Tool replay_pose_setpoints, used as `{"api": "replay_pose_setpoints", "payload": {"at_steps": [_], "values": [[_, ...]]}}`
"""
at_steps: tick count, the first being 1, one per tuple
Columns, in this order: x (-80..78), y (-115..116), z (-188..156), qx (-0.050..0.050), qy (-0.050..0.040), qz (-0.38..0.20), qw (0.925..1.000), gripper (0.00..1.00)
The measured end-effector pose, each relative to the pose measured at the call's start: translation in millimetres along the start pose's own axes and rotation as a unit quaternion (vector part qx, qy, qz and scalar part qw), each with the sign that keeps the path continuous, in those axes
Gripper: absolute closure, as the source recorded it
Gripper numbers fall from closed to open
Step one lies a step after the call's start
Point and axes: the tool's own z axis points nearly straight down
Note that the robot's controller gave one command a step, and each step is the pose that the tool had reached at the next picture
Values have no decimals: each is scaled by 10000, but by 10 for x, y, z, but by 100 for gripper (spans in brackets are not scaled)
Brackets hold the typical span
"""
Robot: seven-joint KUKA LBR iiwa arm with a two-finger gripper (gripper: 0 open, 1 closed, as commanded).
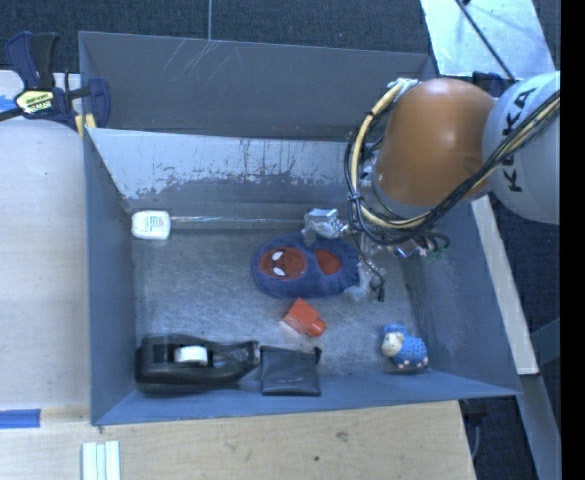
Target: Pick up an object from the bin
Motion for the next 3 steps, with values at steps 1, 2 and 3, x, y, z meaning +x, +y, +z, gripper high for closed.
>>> {"api": "replay_pose_setpoints", "payload": {"at_steps": [1,2,3], "values": [[-207,-21,639,3,42,11,10000,0],[-214,-45,564,18,35,30,10000,100],[-60,7,-546,31,-6,-74,10000,100]]}}
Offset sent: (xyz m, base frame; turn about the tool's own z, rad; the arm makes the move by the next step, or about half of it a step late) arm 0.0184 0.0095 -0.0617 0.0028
